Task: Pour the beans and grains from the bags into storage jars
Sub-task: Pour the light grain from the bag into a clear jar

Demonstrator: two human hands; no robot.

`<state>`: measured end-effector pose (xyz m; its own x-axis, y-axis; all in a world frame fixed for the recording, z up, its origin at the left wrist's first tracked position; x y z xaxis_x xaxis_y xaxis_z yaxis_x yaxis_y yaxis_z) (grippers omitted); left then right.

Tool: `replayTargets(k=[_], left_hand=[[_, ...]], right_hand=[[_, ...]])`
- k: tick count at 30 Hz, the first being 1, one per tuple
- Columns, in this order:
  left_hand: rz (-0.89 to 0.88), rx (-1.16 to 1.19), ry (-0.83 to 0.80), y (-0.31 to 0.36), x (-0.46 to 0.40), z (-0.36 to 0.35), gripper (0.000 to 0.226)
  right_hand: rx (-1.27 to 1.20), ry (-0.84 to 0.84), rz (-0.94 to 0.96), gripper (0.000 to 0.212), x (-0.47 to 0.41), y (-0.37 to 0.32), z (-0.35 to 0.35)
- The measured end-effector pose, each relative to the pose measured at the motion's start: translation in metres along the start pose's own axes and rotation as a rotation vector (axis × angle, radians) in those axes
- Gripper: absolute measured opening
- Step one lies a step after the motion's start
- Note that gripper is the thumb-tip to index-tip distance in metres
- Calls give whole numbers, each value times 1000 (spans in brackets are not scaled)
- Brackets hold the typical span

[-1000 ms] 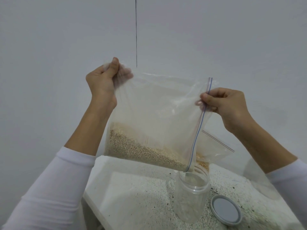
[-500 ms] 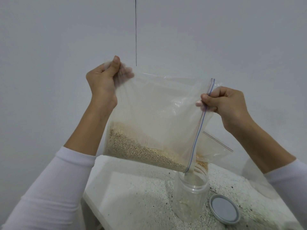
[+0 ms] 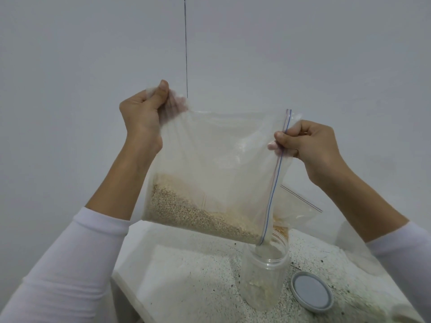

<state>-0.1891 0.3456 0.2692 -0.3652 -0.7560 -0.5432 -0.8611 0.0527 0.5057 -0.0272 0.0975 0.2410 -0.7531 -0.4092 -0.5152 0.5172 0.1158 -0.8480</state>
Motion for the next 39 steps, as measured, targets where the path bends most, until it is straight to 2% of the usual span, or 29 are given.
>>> replayTargets(k=[5,15,25,29,32,36,39], left_hand=[[-9,11,1,3,-2,2,31],[-30,-49,-6,5,1,-1,27],[-80,-19,22,12,-2,-2,32],[-59,-107,-26,7,1,-8,32],[-74,-80,7,8,0,-3,35],[-66,-102,-24,5,1,-8,36],[-86,-73,7,8,-1,-5,37]], right_hand=[[-12,6,1,33,-1,-4,0],[-13,-51,-8,30,4,-5,-11],[-22,-1,39,30,2,-11,-6],[5,-62,29,27,3,-9,-13],[-11,-25,36,28,2,-8,-10],[-7,-76,19,28,0,-7,-14],[-21,-31,37,28,-2,-6,-10]])
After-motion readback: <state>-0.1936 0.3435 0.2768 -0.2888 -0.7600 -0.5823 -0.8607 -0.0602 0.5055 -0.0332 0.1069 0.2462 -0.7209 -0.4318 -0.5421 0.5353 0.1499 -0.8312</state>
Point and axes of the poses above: each hand's wrist, its own x-axis away from the middle knuckle, its own z-axis out of the back of the hand, y = z × x, the point moved 9 cm from there along -x, towards the middle knuckle, and after that the axes turned 11 degrees about x, right-handed, at the moved point
